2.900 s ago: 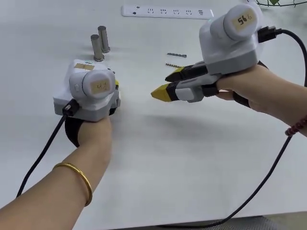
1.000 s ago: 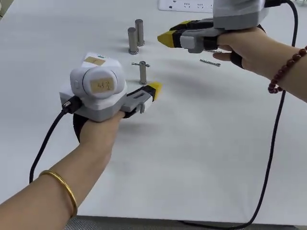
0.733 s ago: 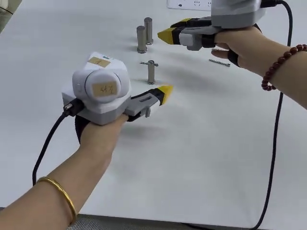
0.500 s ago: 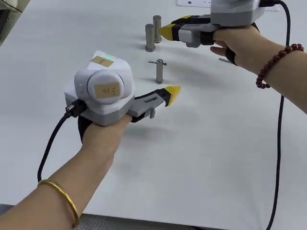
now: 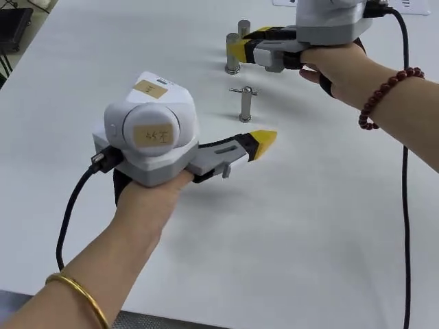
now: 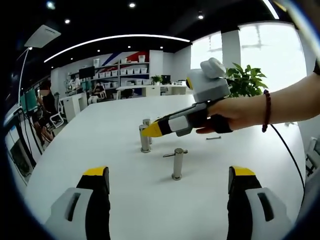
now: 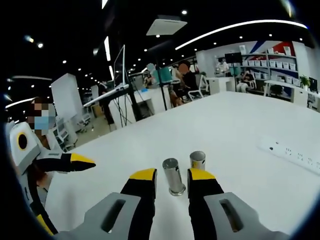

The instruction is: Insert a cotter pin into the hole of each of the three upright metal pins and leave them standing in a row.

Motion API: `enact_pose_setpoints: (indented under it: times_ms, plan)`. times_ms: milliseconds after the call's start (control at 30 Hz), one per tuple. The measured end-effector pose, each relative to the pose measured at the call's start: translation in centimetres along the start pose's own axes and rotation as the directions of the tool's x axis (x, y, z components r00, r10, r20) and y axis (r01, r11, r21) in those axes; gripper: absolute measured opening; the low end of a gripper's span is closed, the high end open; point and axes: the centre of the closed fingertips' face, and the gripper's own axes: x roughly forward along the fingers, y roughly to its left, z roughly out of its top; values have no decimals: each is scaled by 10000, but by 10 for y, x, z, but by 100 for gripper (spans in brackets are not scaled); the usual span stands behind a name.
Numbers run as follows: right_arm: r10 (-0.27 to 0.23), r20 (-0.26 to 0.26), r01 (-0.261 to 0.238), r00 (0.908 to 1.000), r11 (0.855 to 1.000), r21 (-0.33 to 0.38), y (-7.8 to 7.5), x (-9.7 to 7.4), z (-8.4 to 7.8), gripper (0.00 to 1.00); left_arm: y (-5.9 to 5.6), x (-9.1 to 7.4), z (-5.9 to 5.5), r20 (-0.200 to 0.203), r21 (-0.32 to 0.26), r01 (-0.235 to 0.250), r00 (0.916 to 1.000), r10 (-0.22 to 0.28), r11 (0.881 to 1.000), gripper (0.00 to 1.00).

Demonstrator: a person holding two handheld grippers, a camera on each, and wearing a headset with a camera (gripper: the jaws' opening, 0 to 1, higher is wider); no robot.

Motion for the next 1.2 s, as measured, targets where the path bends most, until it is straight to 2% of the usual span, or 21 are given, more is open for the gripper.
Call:
enact_pose_setpoints:
  times_ms: [133, 233, 467, 833, 933, 1067, 1200]
  plan:
    - [-24, -71, 23, 10000, 10000, -18, -6, 7, -1, 17, 5, 0, 1, 15, -180, -58, 10000, 58, 9998, 98]
    - [-48, -67, 49, 10000, 9999, 132, -11, 12, 0, 14, 6, -2, 1, -29, 210, -47, 10000, 48, 9998, 98]
    - [64, -161, -63, 9998, 9999, 120, -12, 16, -2, 12, 3, -2, 2, 8, 408, 100, 9999, -101, 9991, 98]
    - [-60, -208, 52, 9998, 9992, -407, -7, 11, -2, 9, 1, -2, 5, 46, 567, 264, 9996, -267, 9980, 96]
    - [-106, -218, 94, 9997, 9984, -550, -10, 10, -1, 8, 2, -4, 7, 69, 847, 224, 9997, -230, 9962, 95]
    - [-299, -315, 273, 9991, 9964, -806, -9, 3, -2, 8, 0, -4, 9, 127, 880, 311, 9994, -324, 9956, 95]
    - [-397, -383, 360, 9985, 9951, -921, -10, -3, -7, 8, -4, -3, 8, 15, 952, 471, 9989, -475, 9943, 95]
